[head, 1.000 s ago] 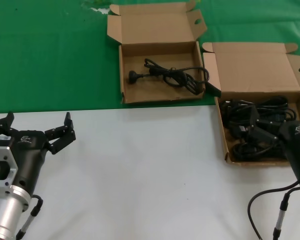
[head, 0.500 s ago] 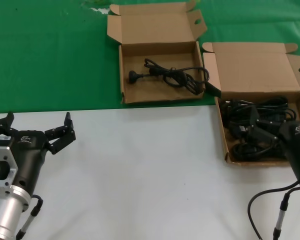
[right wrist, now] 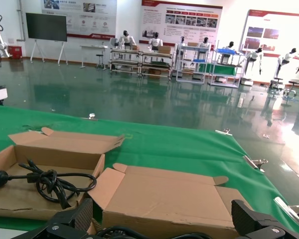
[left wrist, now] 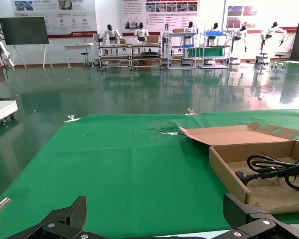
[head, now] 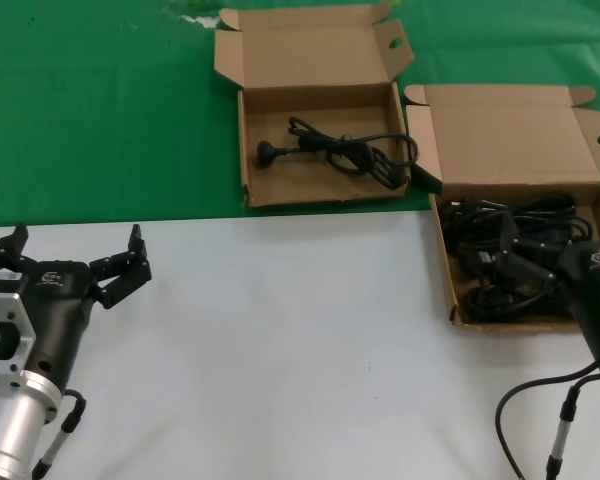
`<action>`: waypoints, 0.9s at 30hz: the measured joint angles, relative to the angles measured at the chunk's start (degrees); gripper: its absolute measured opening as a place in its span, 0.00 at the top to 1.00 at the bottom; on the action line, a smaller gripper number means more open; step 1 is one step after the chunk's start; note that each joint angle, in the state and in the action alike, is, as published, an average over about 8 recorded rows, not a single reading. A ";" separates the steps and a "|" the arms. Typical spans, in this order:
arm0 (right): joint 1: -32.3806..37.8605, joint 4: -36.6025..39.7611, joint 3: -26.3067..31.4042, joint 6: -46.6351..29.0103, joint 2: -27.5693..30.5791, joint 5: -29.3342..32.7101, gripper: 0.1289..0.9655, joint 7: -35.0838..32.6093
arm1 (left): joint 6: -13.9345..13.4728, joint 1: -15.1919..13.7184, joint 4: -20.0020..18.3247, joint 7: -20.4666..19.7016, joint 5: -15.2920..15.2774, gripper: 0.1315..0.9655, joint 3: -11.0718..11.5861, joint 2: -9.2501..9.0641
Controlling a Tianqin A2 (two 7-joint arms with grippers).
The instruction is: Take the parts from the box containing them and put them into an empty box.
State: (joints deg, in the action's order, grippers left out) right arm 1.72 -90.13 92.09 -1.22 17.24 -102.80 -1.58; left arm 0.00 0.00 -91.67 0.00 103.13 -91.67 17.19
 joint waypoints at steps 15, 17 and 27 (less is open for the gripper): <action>0.00 0.00 0.00 0.00 0.00 0.00 0.00 0.00 | 0.00 0.00 0.00 0.00 0.00 0.00 0.00 0.00; 0.00 0.00 0.00 0.00 0.00 0.00 0.00 0.00 | 0.00 0.00 0.00 0.00 0.00 0.00 0.00 0.00; 0.00 0.00 0.00 0.00 0.00 0.00 0.00 0.00 | 0.00 0.00 0.00 0.00 0.00 0.00 0.00 0.00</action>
State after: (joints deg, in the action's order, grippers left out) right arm 1.72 -90.13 92.09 -1.22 17.24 -102.80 -1.58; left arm 0.00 0.00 -91.67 0.00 103.13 -91.67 17.19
